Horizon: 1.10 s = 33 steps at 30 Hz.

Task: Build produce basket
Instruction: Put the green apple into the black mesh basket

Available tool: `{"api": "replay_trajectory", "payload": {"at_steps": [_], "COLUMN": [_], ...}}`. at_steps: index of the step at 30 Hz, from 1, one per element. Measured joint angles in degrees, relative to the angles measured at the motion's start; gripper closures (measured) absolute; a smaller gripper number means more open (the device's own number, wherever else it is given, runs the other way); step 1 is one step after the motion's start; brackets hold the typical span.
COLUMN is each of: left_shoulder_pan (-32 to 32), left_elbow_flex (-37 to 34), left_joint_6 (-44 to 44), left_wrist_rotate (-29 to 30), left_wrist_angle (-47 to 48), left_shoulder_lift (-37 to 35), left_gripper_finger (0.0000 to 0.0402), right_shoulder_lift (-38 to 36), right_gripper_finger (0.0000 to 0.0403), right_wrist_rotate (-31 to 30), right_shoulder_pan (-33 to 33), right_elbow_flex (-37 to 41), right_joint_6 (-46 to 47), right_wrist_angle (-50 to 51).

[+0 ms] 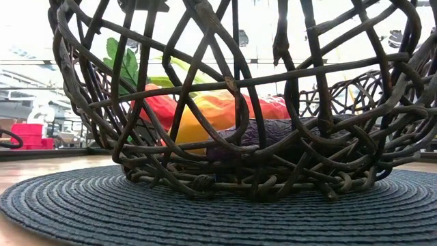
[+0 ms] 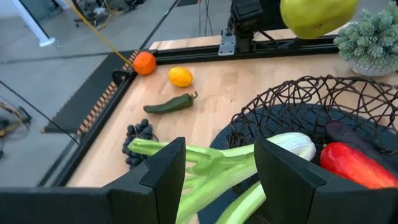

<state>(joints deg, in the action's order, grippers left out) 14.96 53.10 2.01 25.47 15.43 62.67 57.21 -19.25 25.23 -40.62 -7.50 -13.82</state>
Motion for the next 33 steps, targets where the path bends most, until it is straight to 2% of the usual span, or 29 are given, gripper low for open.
{"api": "replay_trajectory", "payload": {"at_steps": [8, 14, 22, 33], "left_shoulder_pan": [3.1, 7.3, 8.3, 6.1], "left_elbow_flex": [0.0, 0.0, 0.0, 0.0], "left_joint_6": [6.8, 7.6, 7.5, 6.0], "left_wrist_rotate": [0.4, 4.6, 6.6, 7.6], "left_wrist_angle": [2.3, 1.2, -0.8, -1.9], "left_shoulder_lift": [0.4, 0.4, 0.5, 0.4], "left_gripper_finger": [0.0210, 0.0211, 0.0210, 0.0210], "right_shoulder_lift": [0.0, 0.0, 0.0, 0.0], "right_gripper_finger": [0.0097, 0.0096, 0.0096, 0.0096], "right_wrist_rotate": [0.0, 0.7, 3.3, 3.1], "right_shoulder_pan": [0.0, 0.0, 0.0, 0.0], "right_elbow_flex": [0.0, 1.6, 9.3, 10.6], "right_joint_6": [17.1, 26.9, 31.9, 33.1], "right_wrist_angle": [-0.9, -3.7, -21.8, -21.8]}}
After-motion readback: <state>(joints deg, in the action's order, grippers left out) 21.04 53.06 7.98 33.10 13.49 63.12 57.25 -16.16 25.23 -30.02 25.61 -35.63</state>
